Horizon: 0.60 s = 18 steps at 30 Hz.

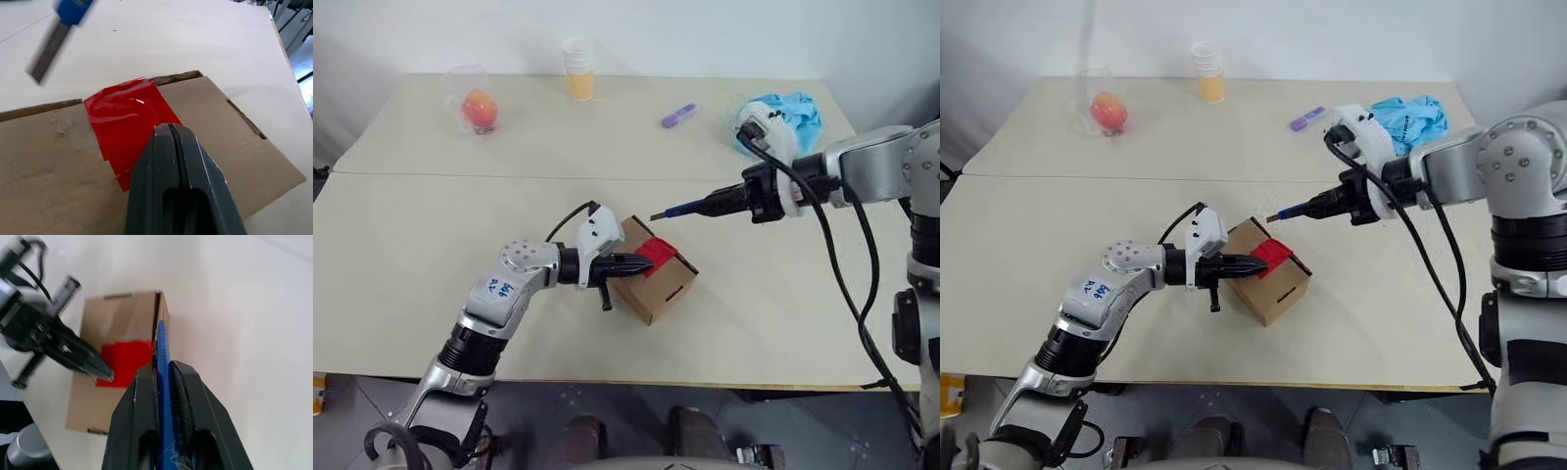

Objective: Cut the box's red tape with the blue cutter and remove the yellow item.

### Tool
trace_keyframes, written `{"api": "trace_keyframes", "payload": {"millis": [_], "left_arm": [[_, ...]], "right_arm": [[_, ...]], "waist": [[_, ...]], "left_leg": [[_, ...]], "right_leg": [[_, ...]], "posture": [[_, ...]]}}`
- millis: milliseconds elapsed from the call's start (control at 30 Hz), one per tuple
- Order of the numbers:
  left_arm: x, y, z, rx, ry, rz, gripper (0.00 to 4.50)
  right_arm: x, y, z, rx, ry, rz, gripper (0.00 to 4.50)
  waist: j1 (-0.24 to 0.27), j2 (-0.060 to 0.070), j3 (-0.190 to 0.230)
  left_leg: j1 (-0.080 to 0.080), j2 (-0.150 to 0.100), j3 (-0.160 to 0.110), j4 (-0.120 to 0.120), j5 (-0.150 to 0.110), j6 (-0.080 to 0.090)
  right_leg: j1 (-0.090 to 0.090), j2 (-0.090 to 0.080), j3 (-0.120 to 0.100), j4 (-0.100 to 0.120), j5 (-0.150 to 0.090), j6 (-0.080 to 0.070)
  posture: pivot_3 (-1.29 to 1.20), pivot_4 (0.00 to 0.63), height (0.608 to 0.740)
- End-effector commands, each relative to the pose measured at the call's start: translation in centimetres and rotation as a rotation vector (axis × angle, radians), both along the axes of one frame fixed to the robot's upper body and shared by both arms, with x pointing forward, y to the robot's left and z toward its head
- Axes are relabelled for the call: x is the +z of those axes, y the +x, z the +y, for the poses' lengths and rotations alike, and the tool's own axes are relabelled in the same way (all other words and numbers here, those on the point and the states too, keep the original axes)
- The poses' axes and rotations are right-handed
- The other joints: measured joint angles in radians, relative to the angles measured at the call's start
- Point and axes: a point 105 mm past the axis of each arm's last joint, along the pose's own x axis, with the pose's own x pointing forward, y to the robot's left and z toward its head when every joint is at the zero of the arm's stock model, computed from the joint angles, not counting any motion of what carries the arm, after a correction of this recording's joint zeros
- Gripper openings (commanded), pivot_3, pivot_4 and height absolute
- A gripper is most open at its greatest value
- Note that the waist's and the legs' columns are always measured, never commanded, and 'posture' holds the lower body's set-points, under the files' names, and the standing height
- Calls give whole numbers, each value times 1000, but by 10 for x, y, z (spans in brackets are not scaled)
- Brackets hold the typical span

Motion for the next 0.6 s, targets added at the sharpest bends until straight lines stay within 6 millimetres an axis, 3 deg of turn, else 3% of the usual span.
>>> {"api": "trace_keyframes", "payload": {"millis": [33,267,600], "left_arm": [[-10,4,3,17,33,16,0],[0,13,19,64,8,-14,0],[5,17,37,122,-6,-1,0]], "right_arm": [[3,-7,0,35,-3,-12,114],[5,-7,-2,22,1,-46,114],[24,-3,8,31,26,-126,114]], "waist": [[-3,0,0],[-4,0,0],[-6,0,0]], "left_leg": [[0,0,0,0,0,0],[0,0,0,1,0,0],[1,0,0,0,0,0]], "right_leg": [[0,0,0,0,0,0],[0,0,1,1,0,0],[-2,1,2,1,0,0]], "posture": [[0,150,740],[0,150,740],[0,150,740]]}}
